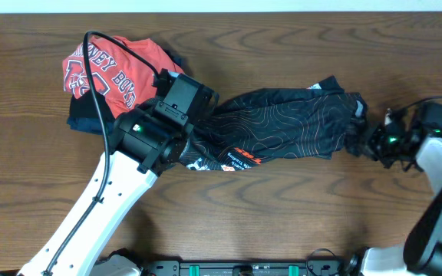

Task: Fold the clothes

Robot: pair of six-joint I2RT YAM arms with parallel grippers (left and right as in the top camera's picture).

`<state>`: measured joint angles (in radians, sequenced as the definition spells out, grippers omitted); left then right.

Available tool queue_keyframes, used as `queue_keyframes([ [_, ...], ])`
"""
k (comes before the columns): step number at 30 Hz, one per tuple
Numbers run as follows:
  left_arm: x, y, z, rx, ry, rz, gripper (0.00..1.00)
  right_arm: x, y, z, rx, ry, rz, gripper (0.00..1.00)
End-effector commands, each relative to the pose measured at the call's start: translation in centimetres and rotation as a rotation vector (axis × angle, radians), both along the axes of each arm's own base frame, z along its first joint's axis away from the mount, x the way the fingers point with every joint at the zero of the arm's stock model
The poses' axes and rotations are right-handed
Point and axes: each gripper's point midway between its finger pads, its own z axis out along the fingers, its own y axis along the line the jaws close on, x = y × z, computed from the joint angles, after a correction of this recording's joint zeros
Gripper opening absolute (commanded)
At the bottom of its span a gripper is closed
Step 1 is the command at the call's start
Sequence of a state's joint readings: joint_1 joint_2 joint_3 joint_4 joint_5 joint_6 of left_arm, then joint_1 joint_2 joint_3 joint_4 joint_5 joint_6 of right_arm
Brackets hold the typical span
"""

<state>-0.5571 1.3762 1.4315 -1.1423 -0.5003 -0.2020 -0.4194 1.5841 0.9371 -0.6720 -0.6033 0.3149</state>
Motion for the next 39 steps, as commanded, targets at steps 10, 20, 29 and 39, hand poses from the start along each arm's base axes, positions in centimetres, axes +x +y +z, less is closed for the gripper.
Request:
queue_keyframes([
  [10,-2.0,2.6,6.2,-0.046,-0.203,0.026,0.07,-3.2,-5.4,21.9,-0.39,-0.359,-0.128,0.01],
  [20,-4.1,4.2,9.6,-0.1,-0.332,0.034,0.07,-4.4,-8.0,22.6,-0.502,-0.311,-0.292,0.01],
  [29,-0.9,1.6,7.3,-0.095,-0.272,0.011,0.07,4.7,-7.7,16.5,-0.415,-0.295,-0.153,0.01],
  [39,0.9,-0.1,3.2,-0.051,-0.131,-0.002,0.07,6.0,-3.9,5.5,-0.127,-0.071,0.08,0.69],
])
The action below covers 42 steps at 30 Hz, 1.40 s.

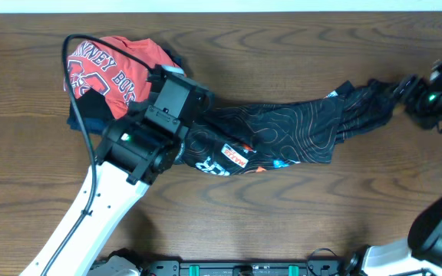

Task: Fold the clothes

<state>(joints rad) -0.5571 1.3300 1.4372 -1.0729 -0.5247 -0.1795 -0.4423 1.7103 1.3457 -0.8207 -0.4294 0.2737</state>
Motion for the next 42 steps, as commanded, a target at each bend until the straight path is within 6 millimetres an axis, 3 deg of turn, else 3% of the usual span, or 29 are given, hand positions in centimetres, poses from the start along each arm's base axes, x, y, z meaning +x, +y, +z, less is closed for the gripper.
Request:
queue_keyframes([
  [1,0.2,-0.1,0.9,-0.022,-0.025,0.003,0.07,-1.0,3.7,-1.1,0.114,0.039,0.155,0.68],
  [5,0.5,-0.2,1.1,-0.031,-0.041,0.003,0.07,-3.6,7.5,-4.0,0.123,0.187,0.294,0.67],
  [9,0.8,-0.5,1.3,-0.046,-0.056,0.0,0.08,-4.1,10.4,-6.8,0.064,0.224,0.391,0.65],
  [12,0.9,-0.6,1.4,-0.052,-0.061,-0.002,0.08,-4.7,10.5,-9.1,-0.051,0.277,0.39,0.66],
  [15,0.9,-0.8,1.3,-0.061,-0.057,-0.008,0.08,-5.5,8.4,-11.3,-0.219,0.343,0.334,0.69],
  [19,0.9,-0.9,1.3,-0.063,-0.056,-0.009,0.08,-6.0,9.2,-12.3,-0.199,0.338,0.344,0.68],
  [23,0.9,-1.2,1.2,-0.08,-0.05,-0.02,0.08,-6.7,11.7,-12.6,-0.106,0.313,0.428,0.59],
  [28,0.9,-1.2,1.2,-0.081,-0.049,-0.022,0.08,-8.0,13.3,-13.2,-0.077,0.338,0.474,0.47],
  [33,0.9,-1.2,1.1,-0.081,-0.048,-0.022,0.08,-10.3,14.1,-13.9,-0.067,0.409,0.5,0.51],
  [35,0.9,-1.2,1.1,-0.081,-0.048,-0.022,0.08,-10.8,14.1,-14.1,-0.064,0.426,0.502,0.44],
  [37,0.9,-1.2,1.1,-0.081,-0.048,-0.022,0.08,-11.0,14.1,-14.1,-0.061,0.431,0.501,0.19],
  [39,0.9,-1.2,1.1,-0.081,-0.048,-0.022,0.08,-10.9,14.1,-14.0,-0.062,0.428,0.501,0.03],
  [42,0.9,-1.2,1.2,-0.078,-0.048,-0.024,0.08,-10.7,14.0,-13.2,-0.057,0.418,0.496,0.01],
])
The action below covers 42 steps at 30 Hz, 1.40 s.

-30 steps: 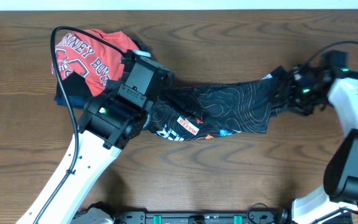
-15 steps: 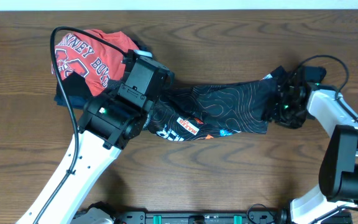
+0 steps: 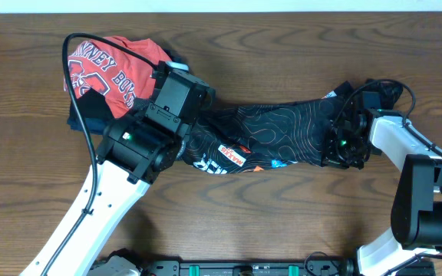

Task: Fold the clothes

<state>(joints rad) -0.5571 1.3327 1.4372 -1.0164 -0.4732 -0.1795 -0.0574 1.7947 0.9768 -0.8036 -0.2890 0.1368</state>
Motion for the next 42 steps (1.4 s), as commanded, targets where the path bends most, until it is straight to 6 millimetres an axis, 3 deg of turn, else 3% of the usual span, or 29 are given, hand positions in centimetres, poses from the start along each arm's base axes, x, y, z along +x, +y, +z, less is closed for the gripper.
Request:
queue_keyframes([
  [1,0.1,0.1,1.0,-0.009,-0.024,0.0,0.09,0.2,0.3,1.2,0.012,-0.007,0.008,0.01],
  [5,0.1,0.1,1.0,-0.005,-0.023,-0.005,0.09,1.8,0.2,6.3,0.056,-0.114,0.033,0.01],
  [12,0.1,0.1,1.0,-0.003,-0.021,-0.005,0.09,5.6,-3.5,19.6,-0.004,-0.474,-0.094,0.01],
  [15,0.1,0.2,0.9,-0.003,-0.02,-0.005,0.09,6.2,-4.8,22.8,-0.018,-0.576,-0.163,0.01],
  [18,0.0,0.2,0.9,-0.002,-0.02,-0.005,0.09,6.1,-5.4,23.8,-0.038,-0.617,-0.183,0.01],
  [27,-0.4,0.7,0.6,0.035,0.006,-0.009,0.08,6.3,-8.0,24.2,-0.072,-0.619,-0.319,0.01],
  [33,-1.0,2.5,1.3,0.113,-0.011,0.039,0.06,5.4,-10.3,24.2,-0.086,-0.605,-0.4,0.01],
  [37,-1.8,3.0,2.9,0.086,-0.064,0.043,0.06,4.4,-11.3,25.3,-0.062,-0.631,-0.444,0.01],
  [42,-3.7,2.7,6.9,0.017,-0.179,-0.009,0.06,2.6,-11.5,28.9,-0.041,-0.717,-0.475,0.01],
])
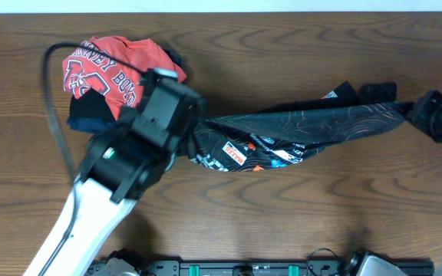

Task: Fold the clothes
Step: 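Lift the jersey with both grippers and fling it flat onto the table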

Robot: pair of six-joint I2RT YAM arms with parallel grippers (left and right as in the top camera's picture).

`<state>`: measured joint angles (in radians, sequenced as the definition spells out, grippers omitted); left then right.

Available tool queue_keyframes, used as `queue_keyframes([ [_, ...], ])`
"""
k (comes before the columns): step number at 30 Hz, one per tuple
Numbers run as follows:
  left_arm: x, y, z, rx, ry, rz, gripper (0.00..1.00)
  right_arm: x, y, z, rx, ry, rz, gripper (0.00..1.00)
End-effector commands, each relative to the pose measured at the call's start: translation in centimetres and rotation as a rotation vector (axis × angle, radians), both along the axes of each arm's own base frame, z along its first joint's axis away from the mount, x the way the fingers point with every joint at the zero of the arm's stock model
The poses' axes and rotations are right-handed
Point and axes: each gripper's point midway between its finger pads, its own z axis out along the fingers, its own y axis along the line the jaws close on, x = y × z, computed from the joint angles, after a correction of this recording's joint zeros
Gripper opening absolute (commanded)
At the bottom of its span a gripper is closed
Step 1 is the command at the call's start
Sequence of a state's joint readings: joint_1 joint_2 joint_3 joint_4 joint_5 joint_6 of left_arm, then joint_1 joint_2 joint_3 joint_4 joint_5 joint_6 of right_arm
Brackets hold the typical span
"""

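A black garment with a thin contour-line print hangs stretched in a long band across the middle of the table. Its left end runs under my left gripper, whose fingers are hidden by the wrist housing but seem shut on the cloth. Its right end narrows into my right gripper near the right edge, which is shut on the cloth. A red printed shirt lies crumpled at the back left.
The red shirt rests on a dark navy garment at the back left. A black cable loops over the left arm. The brown wooden table shows in front of the garment.
My right gripper was over the garment's right part near the middle right and is now far out at the right edge, with the cloth pulled taut. The left arm has turned a little.
The black garment lay bunched, with my left gripper at its left end and my right at its right end. Then the right gripper was far right with the cloth drawn out. Then it was back on the garment's right part, and now it is far right again with the band taut.
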<state>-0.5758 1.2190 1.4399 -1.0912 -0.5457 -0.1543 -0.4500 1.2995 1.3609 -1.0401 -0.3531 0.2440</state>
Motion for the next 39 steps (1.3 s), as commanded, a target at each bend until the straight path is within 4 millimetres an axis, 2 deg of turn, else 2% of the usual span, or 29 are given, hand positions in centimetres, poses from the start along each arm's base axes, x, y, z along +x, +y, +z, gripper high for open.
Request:
queue_keyframes([
  [1,-1.5,0.2,5.2,-0.049,-0.149,-0.036,0.06,-1.3,0.5,4.5,-0.002,-0.12,-0.009,0.01],
  [6,-4.2,-1.4,10.8,-0.186,-0.293,-0.154,0.06,-3.7,1.5,8.6,-0.049,-0.195,-0.016,0.01],
  [10,-5.8,-1.6,13.0,-0.245,-0.352,-0.204,0.06,-5.8,1.6,10.7,-0.104,-0.208,-0.052,0.01],
  [15,-6.6,-1.4,13.1,-0.223,-0.352,-0.246,0.06,-8.3,1.1,11.6,-0.169,-0.167,-0.117,0.01],
  [19,-6.3,-1.8,12.7,-0.201,-0.336,-0.251,0.06,-8.8,0.1,11.7,-0.204,-0.157,-0.17,0.01],
  [22,-5.4,-2.5,11.9,-0.17,-0.305,-0.247,0.06,-8.1,-0.6,11.0,-0.206,-0.127,-0.183,0.01],
  [24,-4.6,-3.3,11.2,-0.148,-0.284,-0.246,0.06,-6.8,-0.6,10.6,-0.181,-0.128,-0.154,0.01],
  [28,-2.8,-5.2,11.0,-0.057,-0.273,-0.31,0.06,-4.6,0.7,11.7,-0.139,-0.213,-0.043,0.01],
  [30,-2.6,-5.4,12.0,-0.042,-0.291,-0.312,0.06,-4.4,1.4,13.3,-0.13,-0.271,-0.013,0.01],
  [33,-3.1,-5.8,14.3,-0.064,-0.338,-0.342,0.06,-5.1,1.7,16.5,-0.167,-0.346,-0.015,0.01],
  [39,-5.7,-5.3,20.7,-0.124,-0.487,-0.43,0.06,-9.1,2.9,24.1,-0.236,-0.518,-0.074,0.01],
])
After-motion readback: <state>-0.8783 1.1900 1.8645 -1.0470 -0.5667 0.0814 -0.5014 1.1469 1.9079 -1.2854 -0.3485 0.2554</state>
